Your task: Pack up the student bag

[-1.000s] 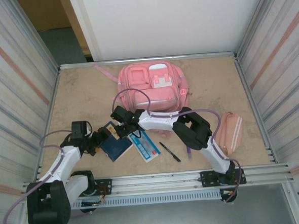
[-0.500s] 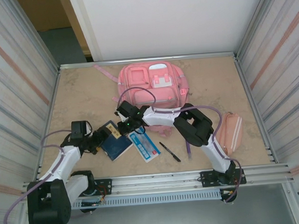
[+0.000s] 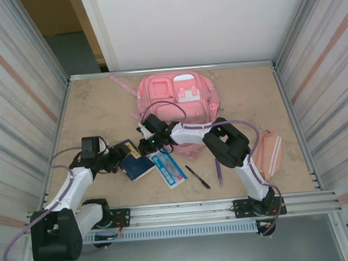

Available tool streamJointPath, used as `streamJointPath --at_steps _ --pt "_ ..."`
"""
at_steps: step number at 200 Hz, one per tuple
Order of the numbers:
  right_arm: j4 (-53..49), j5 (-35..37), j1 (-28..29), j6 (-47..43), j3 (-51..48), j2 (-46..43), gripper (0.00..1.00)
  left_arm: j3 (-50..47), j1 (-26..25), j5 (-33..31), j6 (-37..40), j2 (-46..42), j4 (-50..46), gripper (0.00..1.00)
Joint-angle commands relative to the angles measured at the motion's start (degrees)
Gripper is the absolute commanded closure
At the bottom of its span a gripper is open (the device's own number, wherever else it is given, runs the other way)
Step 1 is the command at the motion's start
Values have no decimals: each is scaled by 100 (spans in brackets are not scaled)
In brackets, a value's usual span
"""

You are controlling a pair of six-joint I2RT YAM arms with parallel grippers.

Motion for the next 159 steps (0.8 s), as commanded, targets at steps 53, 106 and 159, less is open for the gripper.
streamJointPath --at_steps 53,106,159 --pt "789 -621 -98 312 -745 -784 79 734 -22 219 461 -117 -389 88" --pt "1052 682 -217 -547 -2056 -3327 58 1550 -30 1319 -236 -495 245 97" --pt "1198 2065 -203 1323 -3651 -5552 35 1903 -468 1297 -980 -549 2035 94"
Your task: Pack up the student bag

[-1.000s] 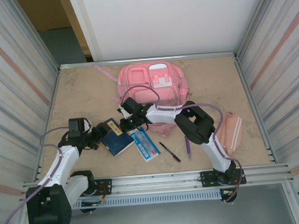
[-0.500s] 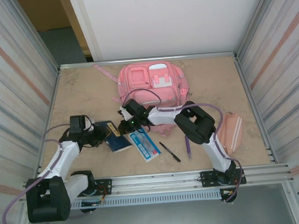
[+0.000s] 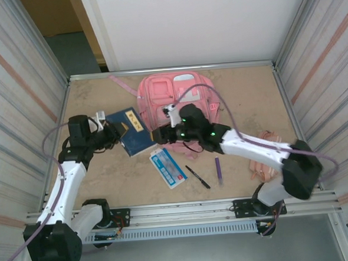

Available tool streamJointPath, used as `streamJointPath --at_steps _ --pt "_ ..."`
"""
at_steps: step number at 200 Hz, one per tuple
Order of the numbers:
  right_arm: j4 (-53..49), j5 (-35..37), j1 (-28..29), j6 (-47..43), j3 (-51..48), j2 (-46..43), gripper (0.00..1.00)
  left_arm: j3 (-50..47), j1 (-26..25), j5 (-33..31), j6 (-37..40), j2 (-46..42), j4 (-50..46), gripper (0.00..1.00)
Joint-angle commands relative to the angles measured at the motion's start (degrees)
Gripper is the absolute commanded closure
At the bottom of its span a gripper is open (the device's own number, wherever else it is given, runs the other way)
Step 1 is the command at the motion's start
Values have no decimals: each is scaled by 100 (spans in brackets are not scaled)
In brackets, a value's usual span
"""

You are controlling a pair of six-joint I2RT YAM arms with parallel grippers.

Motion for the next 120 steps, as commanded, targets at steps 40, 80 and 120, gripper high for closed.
streamJointPath --at_steps 40,80,120 --pt "807 1372 305 2835 -1315 -982 14 248 -668 -130 -1296 306 2757 94" --pt "1767 1271 292 3702 -1351 -882 12 205 -1048 -411 -1839 534 3282 94" --pt "2582 981 129 4231 -1200 -563 14 35 -1148 -802 -2105 508 3077 94"
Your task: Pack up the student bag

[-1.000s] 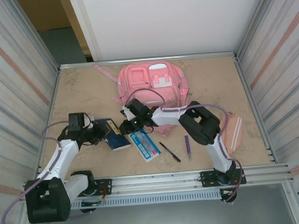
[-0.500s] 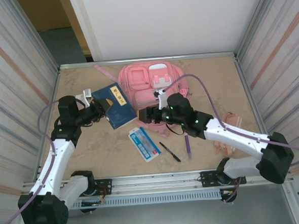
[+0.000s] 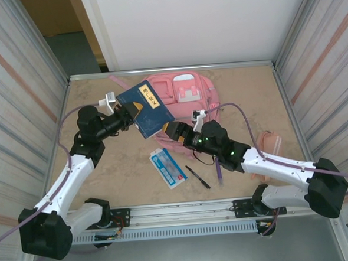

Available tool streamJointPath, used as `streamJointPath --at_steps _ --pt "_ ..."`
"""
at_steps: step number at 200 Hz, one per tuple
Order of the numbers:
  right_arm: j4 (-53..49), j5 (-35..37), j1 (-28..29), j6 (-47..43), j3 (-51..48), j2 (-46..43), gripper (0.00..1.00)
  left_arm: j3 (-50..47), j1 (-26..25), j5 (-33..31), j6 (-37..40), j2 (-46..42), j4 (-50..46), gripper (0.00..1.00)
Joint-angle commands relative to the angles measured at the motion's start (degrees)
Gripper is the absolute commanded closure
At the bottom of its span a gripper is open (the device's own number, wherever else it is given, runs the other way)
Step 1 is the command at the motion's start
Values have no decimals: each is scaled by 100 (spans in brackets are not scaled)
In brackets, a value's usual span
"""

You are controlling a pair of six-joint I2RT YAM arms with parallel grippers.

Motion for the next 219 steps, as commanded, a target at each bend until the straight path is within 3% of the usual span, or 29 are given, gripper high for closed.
streamJointPath --at_steps 1,25,49,56,69,78,85,93,100,112,123,154,175,192,219 --pt "781 -73 -81 607 166 183 14 -24 -35 -323 -376 -74 419 93" --pt "684 -112 -120 787 388 509 14 -223 -137 -476 -762 -87 698 94" --pt "1392 -132 -132 1059 368 941 21 -291 -269 -483 -1037 -55 820 94" --pt "1640 -88 -118 1036 365 1043 29 -295 -302 -417 -1118 -42 803 94" --pt "1894 -58 -129 909 429 1155 54 -365 -318 -331 -1301 -50 716 94" --pt "1951 -18 -140 778 437 1148 63 -482 -315 -327 -1460 -74 771 94" --pt "1994 46 -148 601 426 1085 78 -569 -322 -337 -1537 -102 834 92" --pt "1950 129 -150 379 406 985 90 -618 -303 -324 -1505 -137 783 82" --pt "1813 207 -155 241 405 872 100 -607 -282 -293 -1386 -165 588 61" --pt "1427 233 -217 89 454 660 100 -518 -245 -229 -1012 -193 88 22" --pt "1055 251 -309 -56 435 408 100 -360 -203 -183 -597 -148 -578 2" --pt "-40 467 -868 -296 215 -466 100 70 -283 172 511 408 -1566 1" --pt "-1015 183 -1518 -847 269 -1110 100 50 -625 55 827 937 -1509 1" --pt "-1988 513 -1837 -1271 304 -1720 100 260 -737 129 1245 1448 -1540 5" --pt "-2817 598 -2320 -1602 197 -2474 100 724 -821 -538 1922 1956 -2077 7"
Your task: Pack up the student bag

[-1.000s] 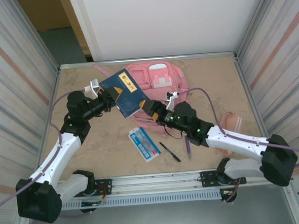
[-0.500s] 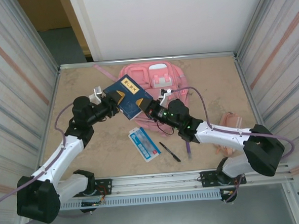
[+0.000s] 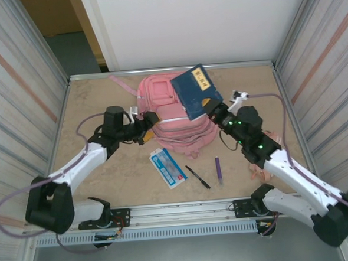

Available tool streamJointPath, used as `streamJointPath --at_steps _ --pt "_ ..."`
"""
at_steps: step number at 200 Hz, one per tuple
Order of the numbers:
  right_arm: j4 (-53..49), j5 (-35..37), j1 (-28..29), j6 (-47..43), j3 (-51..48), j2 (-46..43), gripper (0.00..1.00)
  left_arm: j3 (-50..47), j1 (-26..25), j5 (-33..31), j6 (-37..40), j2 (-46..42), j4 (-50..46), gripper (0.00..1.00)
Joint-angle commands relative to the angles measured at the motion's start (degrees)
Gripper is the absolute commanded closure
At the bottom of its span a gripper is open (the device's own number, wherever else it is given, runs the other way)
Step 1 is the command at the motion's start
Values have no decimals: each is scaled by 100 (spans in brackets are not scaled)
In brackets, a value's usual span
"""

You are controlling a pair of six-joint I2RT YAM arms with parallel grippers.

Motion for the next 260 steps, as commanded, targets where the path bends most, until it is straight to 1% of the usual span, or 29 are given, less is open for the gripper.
streamJointPath --at_steps 1,14,31,43,62,70,92,105,113,122,128,133,151,172,182,197,211,221,240,253,260 --pt "-1071 206 -278 -653 -6 -602 100 490 -38 -463 978 265 -469 7" --pt "-1394 362 -360 -722 -85 -879 100 681 -39 -775 1203 493 -597 9" --pt "-1506 350 -451 -699 -221 -1144 100 893 -39 -900 1401 906 -552 18" --pt "-1634 383 -463 -722 -243 -1263 100 1012 -46 -713 1414 1251 -321 25" --pt "-1736 476 -465 -717 -326 -1356 100 1362 -41 -269 1491 1857 -184 32" --pt "-1736 452 -477 -707 -324 -1363 100 1539 -39 -252 1539 2085 -313 32" --pt "-1803 370 -485 -810 -238 -1362 100 1883 -39 -511 1558 2552 -778 34" --pt "-1789 400 -484 -800 -256 -1373 100 1969 -85 -727 1601 2654 -869 35" --pt "-1753 379 -496 -795 -262 -1374 100 2076 -151 -1034 1661 2671 -1155 36" --pt "-1773 310 -497 -796 -224 -1362 100 2220 -255 -1414 1743 2674 -1487 33" --pt "-1788 281 -498 -832 -195 -1362 100 2307 -326 -1652 1776 2671 -1708 28" --pt "-1815 275 -498 -850 -191 -1374 100 2373 -384 -1840 1776 2668 -1880 26" --pt "-1807 338 -498 -820 -300 -1435 100 2402 -508 -2138 1737 2646 -2097 24" --pt "-1809 293 -498 -794 -322 -1495 100 2293 -523 -2231 1594 2675 -2020 25" --pt "-1824 301 -498 -789 -357 -1527 100 2388 -523 -2296 1594 2752 -2146 26" --pt "-1762 319 -500 -739 -462 -1551 100 2565 -536 -2519 1594 2802 -2473 28" --pt "-1819 259 -502 -761 -401 -1562 100 2469 -574 -2744 1497 2694 -2434 30" --pt "-1899 237 -498 -834 -359 -1589 100 2355 -574 -2631 1503 2645 -2153 31" --pt "-1848 362 -494 -806 -527 -1704 100 2331 -580 -1856 1668 2786 -1564 33" --pt "-1787 332 -498 -743 -572 -1736 100 2450 -584 -1470 1648 3006 -1386 34" --pt "-1786 289 -498 -764 -542 -1720 100 2490 -576 -1277 1625 3120 -1241 36"
